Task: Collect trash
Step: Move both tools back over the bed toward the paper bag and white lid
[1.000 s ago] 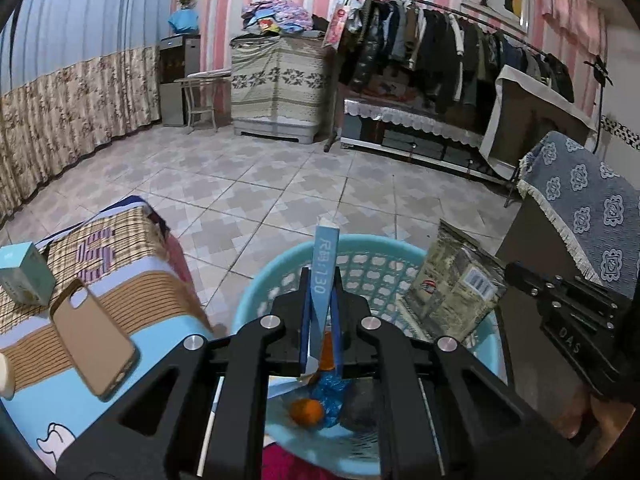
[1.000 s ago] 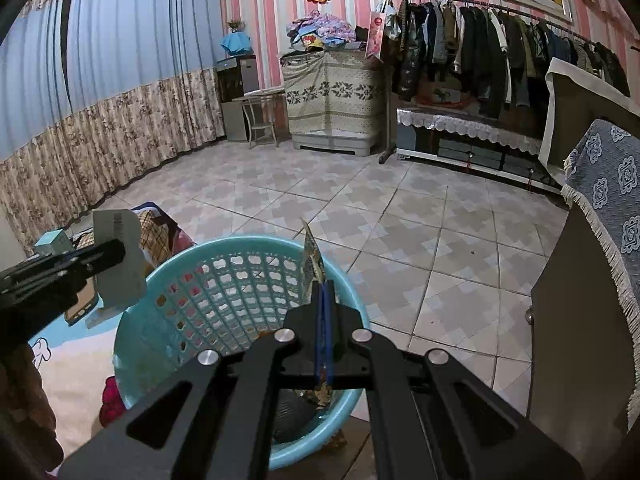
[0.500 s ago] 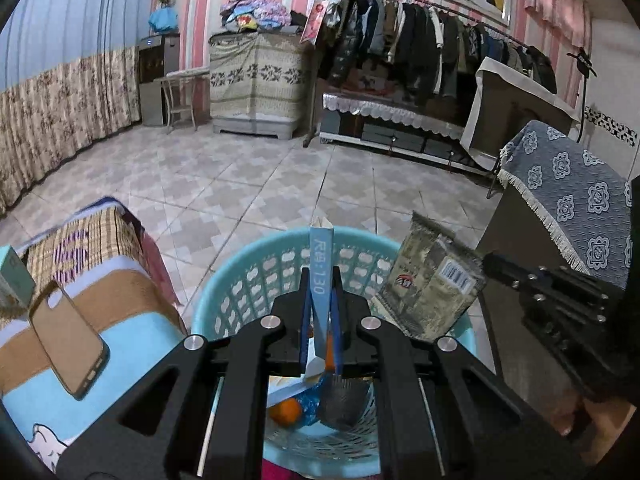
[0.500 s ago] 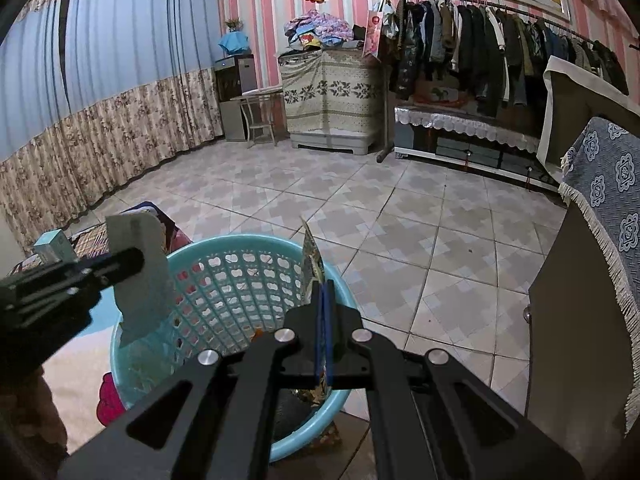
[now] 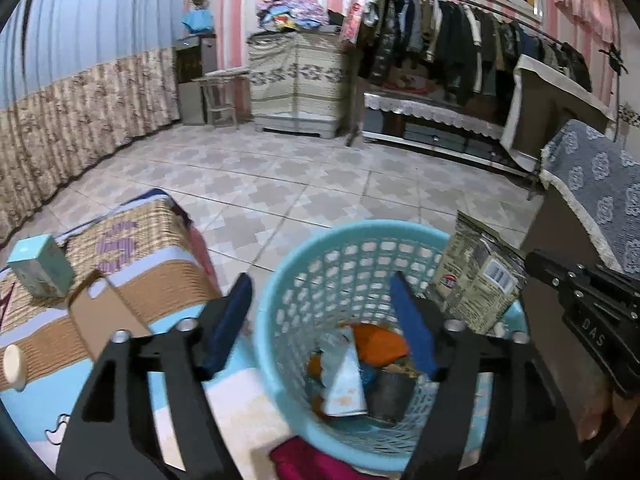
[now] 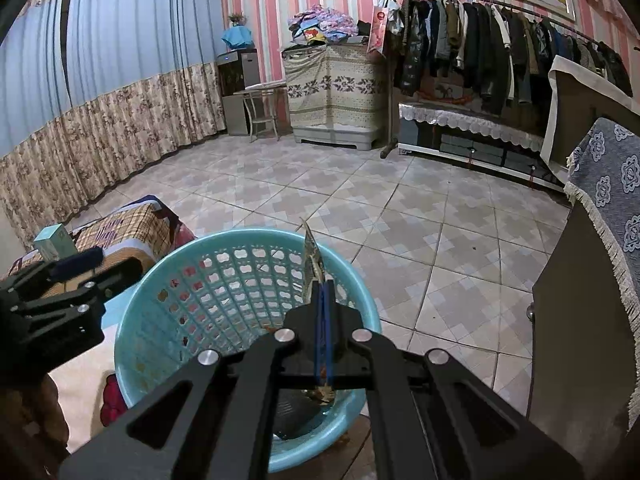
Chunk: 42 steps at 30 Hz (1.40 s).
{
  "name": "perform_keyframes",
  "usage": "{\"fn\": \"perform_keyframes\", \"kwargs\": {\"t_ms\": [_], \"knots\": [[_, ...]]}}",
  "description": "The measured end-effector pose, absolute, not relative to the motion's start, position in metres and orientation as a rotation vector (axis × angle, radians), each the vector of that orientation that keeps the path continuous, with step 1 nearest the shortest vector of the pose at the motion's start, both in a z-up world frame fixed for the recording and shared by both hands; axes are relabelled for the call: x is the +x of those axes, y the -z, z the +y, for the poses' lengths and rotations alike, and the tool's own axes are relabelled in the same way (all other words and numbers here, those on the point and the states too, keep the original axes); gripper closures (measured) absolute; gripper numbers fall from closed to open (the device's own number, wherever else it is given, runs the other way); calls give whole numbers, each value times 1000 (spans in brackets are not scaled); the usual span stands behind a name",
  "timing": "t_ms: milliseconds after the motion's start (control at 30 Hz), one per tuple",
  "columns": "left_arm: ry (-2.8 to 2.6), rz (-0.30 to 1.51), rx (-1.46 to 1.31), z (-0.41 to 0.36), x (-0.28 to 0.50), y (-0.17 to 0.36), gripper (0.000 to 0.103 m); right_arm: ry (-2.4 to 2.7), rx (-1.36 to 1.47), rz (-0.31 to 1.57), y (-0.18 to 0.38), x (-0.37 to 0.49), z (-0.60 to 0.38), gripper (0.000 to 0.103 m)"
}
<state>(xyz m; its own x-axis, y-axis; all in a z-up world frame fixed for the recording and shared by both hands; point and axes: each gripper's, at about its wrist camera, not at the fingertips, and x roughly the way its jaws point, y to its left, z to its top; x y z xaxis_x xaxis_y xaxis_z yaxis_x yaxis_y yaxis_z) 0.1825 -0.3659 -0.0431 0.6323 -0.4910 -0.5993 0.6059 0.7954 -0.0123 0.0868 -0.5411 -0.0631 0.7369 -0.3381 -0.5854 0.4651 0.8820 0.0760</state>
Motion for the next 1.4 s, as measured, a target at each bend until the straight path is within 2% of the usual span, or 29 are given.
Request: {"fn": "perform_keyframes", "kwargs": {"t_ms": [167,500,533,633,800,933,1133,1400], "knots": [[593,614,203,-357,185,39,18,435,232,602,62,96,-537,102],[511,586,226,-324,191,29,11,472,199,660,72,116,-525,100],[504,584,226,-320,193,27,10,477,200,668,73,119,-525,96],[471,581,218,-300,198,23,9,484,200,660,73,123,-526,33],[428,583,174,-266,210,14,8,468,188,669,72,129,-512,30],[384,573,140,-237,216,5,6,448,162,642,61,136,-494,16],[318,559,125,-193,222,-5,6,370,147,610,42,151,-456,8],[221,564,97,-131,231,-12,6,257,171,597,43,178,-394,6]]}}
